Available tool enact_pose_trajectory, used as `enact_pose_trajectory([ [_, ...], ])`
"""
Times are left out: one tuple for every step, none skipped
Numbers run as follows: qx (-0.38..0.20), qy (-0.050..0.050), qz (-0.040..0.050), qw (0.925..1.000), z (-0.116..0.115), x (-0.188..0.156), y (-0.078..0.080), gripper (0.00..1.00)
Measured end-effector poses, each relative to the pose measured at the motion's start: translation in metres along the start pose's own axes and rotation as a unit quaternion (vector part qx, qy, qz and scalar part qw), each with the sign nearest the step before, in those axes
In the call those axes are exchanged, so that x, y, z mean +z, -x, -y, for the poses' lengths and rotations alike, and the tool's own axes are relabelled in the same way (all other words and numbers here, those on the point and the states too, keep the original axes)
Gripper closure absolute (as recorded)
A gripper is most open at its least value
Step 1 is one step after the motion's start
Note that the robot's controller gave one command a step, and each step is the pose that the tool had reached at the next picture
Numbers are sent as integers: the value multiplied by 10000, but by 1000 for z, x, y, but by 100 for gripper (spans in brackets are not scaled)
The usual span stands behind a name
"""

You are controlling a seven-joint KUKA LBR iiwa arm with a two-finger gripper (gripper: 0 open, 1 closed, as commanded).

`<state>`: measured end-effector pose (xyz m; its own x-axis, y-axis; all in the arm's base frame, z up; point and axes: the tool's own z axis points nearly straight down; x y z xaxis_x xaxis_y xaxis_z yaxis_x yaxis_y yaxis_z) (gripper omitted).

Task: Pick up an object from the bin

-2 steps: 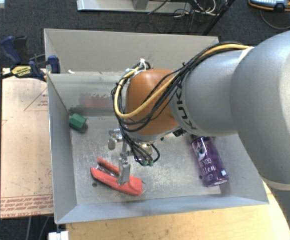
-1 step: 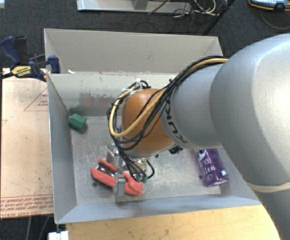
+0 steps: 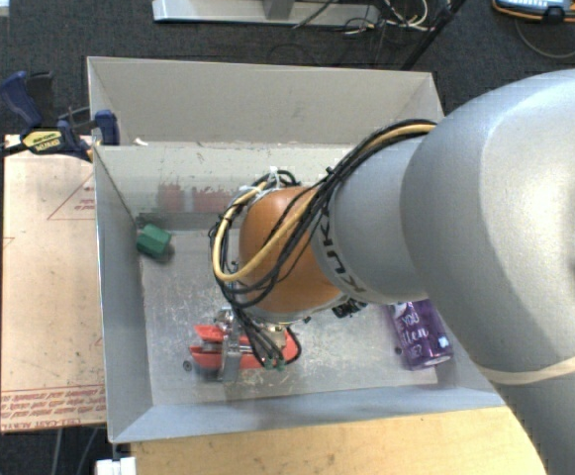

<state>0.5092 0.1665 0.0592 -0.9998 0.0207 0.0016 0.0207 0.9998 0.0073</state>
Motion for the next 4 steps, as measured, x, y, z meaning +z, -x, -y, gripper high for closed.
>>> enact_pose_trajectory([
  [33, 0, 0, 10000, 0, 0, 0, 100],
  [44, -2, 0, 10000, 0, -4, -1, 100],
  [43, -3, 4, 10000, 1, -11, -1, 100],
  [42, -7, 0, 10000, 1, -19, -1, 100],
])
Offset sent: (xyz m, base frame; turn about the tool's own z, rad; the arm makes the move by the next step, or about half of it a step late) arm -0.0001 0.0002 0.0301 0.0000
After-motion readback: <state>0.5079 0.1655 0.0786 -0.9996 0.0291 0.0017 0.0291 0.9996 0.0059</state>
